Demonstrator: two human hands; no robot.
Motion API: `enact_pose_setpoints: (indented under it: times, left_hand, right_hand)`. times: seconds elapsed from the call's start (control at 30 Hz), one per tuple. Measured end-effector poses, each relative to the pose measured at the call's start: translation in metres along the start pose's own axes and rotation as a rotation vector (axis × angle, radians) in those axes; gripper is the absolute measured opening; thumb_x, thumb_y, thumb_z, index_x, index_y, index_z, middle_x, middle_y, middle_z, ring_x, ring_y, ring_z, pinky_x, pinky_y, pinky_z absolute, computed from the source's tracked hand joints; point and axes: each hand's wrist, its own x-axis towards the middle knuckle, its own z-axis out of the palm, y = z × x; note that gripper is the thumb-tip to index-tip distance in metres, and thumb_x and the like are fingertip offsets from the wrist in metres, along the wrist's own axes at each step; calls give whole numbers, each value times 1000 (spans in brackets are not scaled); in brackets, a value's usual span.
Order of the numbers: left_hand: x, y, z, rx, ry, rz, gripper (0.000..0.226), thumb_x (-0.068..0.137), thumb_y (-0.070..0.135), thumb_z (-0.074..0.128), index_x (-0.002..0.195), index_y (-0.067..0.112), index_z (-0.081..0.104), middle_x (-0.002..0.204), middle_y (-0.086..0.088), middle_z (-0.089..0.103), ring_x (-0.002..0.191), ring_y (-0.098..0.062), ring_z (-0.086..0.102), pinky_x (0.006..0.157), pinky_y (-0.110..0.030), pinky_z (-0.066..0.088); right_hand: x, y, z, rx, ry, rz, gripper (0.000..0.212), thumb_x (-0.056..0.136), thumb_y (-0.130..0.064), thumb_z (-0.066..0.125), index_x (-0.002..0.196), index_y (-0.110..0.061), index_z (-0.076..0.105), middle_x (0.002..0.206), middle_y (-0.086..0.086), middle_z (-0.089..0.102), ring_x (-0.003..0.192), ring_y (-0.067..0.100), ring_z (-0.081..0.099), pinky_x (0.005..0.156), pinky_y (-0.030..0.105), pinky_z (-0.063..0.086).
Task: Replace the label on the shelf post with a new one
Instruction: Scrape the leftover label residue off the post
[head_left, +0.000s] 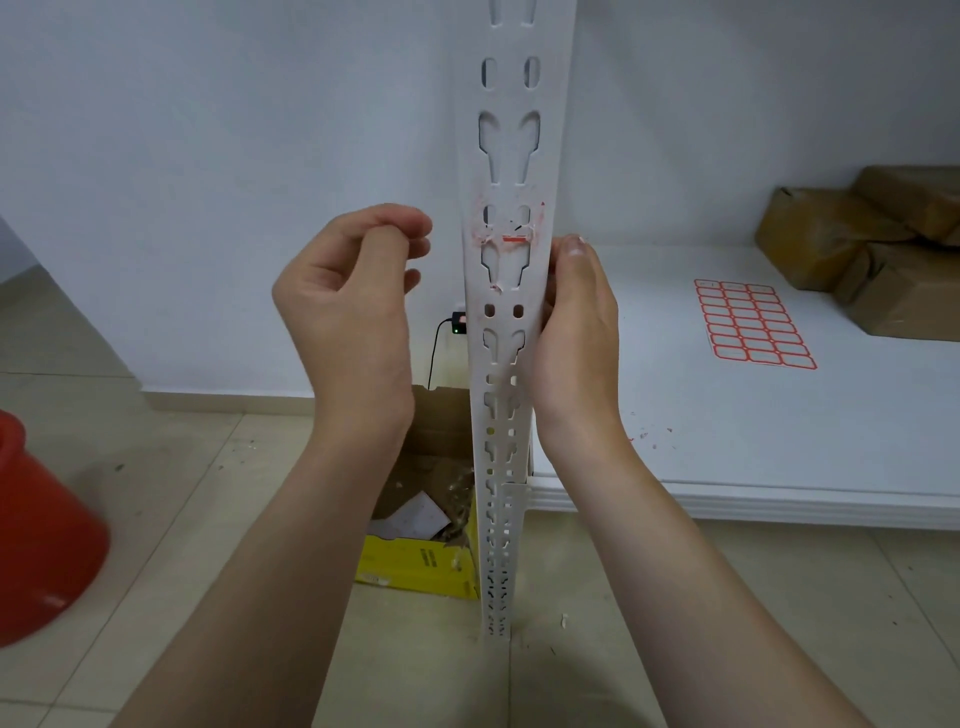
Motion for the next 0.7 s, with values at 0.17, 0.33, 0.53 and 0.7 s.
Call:
enact_pose_setpoints:
  times: [0.17, 0.33, 0.53, 0.7]
  left_hand:
    - [4, 3, -3, 10, -3, -38, 26, 98, 10, 64, 89, 26, 82, 93, 5, 81, 87, -14, 74, 85, -34, 63]
    - [3, 3, -3, 19, -33, -69, 20, 98, 12, 68, 94, 25, 82, 94, 4, 82, 88, -14, 75, 85, -36, 65]
    - [0, 3, 0, 18, -73, -80, 17, 98, 13, 69, 95, 24, 82, 94, 5, 82, 90, -17, 75, 85, -38, 65]
    - [1, 1, -1, 13, -108, -119, 10, 94, 20, 76, 101, 19, 83, 95, 2, 82, 98, -22, 78, 84, -36, 65]
  right_hand:
    - [0, -1, -3, 26, 0, -5, 40, 117, -32, 30, 89, -23, 56, 77, -21, 63, 77, -5, 59, 75, 16, 46]
    - [-3, -3, -2, 48, 4, -48, 37, 117, -27, 32, 87, -19, 50, 59, -23, 56, 59, -7, 55, 58, 8, 41]
    - [-7, -7, 5, 70, -1, -182, 23, 106, -42, 57, 119, -24, 60, 92, -24, 69, 86, -10, 65, 77, 9, 50]
    - [-2, -18, 9, 1, -10, -244, 26, 98, -35, 78, 114, -22, 62, 95, -11, 72, 90, 5, 74, 79, 20, 60]
